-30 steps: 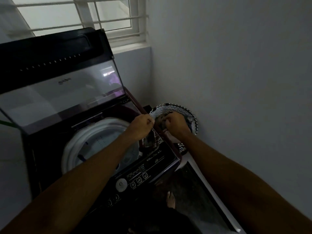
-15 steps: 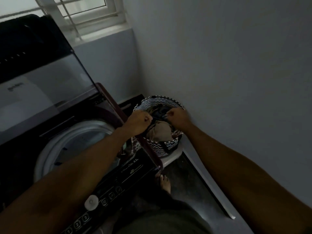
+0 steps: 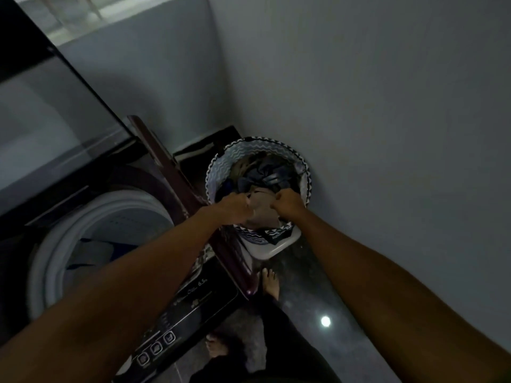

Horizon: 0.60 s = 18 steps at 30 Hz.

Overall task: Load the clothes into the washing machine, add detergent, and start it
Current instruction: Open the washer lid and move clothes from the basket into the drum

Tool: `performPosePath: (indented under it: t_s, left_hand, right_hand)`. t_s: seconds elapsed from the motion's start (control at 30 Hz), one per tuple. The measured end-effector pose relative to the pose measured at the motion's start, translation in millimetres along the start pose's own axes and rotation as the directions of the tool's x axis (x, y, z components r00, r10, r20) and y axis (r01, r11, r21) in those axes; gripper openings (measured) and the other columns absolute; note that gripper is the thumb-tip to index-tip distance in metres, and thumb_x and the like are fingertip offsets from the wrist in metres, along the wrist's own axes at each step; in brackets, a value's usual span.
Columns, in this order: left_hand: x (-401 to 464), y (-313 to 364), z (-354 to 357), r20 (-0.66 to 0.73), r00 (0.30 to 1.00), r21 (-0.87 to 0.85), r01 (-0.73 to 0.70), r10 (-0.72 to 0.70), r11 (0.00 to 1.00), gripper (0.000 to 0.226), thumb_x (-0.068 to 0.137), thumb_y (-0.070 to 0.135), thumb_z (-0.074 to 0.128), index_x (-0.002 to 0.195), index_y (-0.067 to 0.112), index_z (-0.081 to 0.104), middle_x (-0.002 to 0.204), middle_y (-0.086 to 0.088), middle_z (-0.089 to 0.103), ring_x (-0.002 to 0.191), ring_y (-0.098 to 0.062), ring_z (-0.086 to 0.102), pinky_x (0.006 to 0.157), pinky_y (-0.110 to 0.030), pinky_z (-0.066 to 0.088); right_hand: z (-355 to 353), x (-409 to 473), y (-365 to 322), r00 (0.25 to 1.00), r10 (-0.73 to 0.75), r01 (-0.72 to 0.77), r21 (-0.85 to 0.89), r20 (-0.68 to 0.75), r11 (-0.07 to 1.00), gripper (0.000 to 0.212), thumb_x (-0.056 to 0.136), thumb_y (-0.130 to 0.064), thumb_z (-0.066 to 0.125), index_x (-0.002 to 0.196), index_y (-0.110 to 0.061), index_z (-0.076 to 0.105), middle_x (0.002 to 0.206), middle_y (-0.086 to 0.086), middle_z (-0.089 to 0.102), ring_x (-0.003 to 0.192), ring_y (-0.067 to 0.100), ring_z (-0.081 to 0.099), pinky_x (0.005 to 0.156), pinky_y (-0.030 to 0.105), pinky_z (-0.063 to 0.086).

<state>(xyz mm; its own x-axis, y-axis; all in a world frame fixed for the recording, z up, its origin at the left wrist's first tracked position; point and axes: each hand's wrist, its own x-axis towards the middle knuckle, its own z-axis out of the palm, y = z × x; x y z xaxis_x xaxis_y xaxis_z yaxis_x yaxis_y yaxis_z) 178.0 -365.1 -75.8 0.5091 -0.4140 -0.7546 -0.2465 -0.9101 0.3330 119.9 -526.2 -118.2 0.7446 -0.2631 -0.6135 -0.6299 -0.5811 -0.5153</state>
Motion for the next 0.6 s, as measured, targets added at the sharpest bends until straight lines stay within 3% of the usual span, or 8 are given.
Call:
performPosePath:
  t_s: [0.1, 0.2, 0.27, 0.37, 0.47, 0.6]
  left_hand:
    - [17, 2, 0, -0.032, 0.999, 0.048, -0.032, 0.034, 0.998, 0.043, 0.088, 0.020, 0.055, 0.106, -0.019, 0.048, 0.106, -0.041, 0.050, 0.099, -0.056, 0.049, 0.081, -0.057, 0.047]
    - [28, 3, 3, -0.085, 0.995, 0.044, -0.056, 0.060, 0.997, 0.039, 0.092, 0.020, 0.055, 0.116, -0.010, 0.053, 0.117, -0.032, 0.055, 0.105, -0.046, 0.053, 0.087, -0.050, 0.045]
    - [26, 8, 2, -0.101, 0.993, 0.027, -0.064, 0.066, 0.998, 0.044, 0.095, 0.022, 0.054, 0.132, -0.001, 0.050, 0.133, -0.020, 0.052, 0.118, -0.037, 0.051, 0.097, -0.042, 0.041]
    - [22, 17, 1, -0.061, 0.996, 0.053, -0.067, 0.070, 0.996, 0.055, 0.096, 0.022, 0.056, 0.144, 0.002, 0.037, 0.146, -0.016, 0.040, 0.130, -0.033, 0.041, 0.103, -0.035, 0.034]
    - [24, 12, 7, -0.091, 0.996, -0.068, 0.002, -0.008, 0.998, 0.081, 0.090, 0.020, 0.067, 0.151, 0.005, 0.016, 0.153, -0.016, 0.024, 0.137, -0.033, 0.031, 0.105, -0.036, 0.036]
    - [22, -1, 10, -0.069, 0.982, -0.430, 0.127, -0.173, 0.894, 0.122, 0.077, 0.012, 0.080, 0.154, 0.024, -0.015, 0.160, -0.015, 0.001, 0.142, -0.039, 0.025, 0.100, -0.046, 0.046]
  right_hand:
    - [17, 16, 3, 0.998, 0.051, -0.050, -0.043, 0.031, 0.998, 0.052, 0.081, -0.030, 0.072, 0.120, 0.001, 0.057, 0.119, 0.022, 0.061, 0.111, 0.038, 0.058, 0.087, 0.041, 0.048]
    - [27, 27, 3, 0.992, 0.124, -0.124, -0.018, 0.022, 0.992, 0.078, 0.076, -0.033, 0.078, 0.139, -0.005, 0.040, 0.138, 0.022, 0.048, 0.125, 0.039, 0.047, 0.100, 0.047, 0.045]
    - [30, 30, -1, 0.990, 0.130, -0.128, -0.042, 0.060, 0.991, 0.070, 0.083, -0.030, 0.074, 0.139, -0.002, 0.043, 0.139, 0.021, 0.048, 0.127, 0.037, 0.047, 0.101, 0.044, 0.043]
    - [24, 23, -8, 0.978, 0.116, -0.112, -0.032, 0.171, 0.993, 0.050, 0.096, -0.024, 0.056, 0.139, 0.000, 0.046, 0.142, 0.019, 0.046, 0.129, 0.033, 0.045, 0.103, 0.038, 0.038]
    - [8, 15, -21, 0.979, 0.076, -0.112, 0.187, 0.187, 0.976, 0.037, 0.098, -0.013, 0.045, 0.131, 0.003, 0.052, 0.133, 0.020, 0.055, 0.123, 0.035, 0.051, 0.092, 0.029, 0.043]
    - [-27, 12, -49, 0.970, 0.079, -0.197, 0.558, 0.228, 0.806, 0.027, 0.085, -0.004, 0.050, 0.106, 0.005, 0.065, 0.110, 0.024, 0.064, 0.097, 0.039, 0.061, 0.084, 0.043, 0.051]
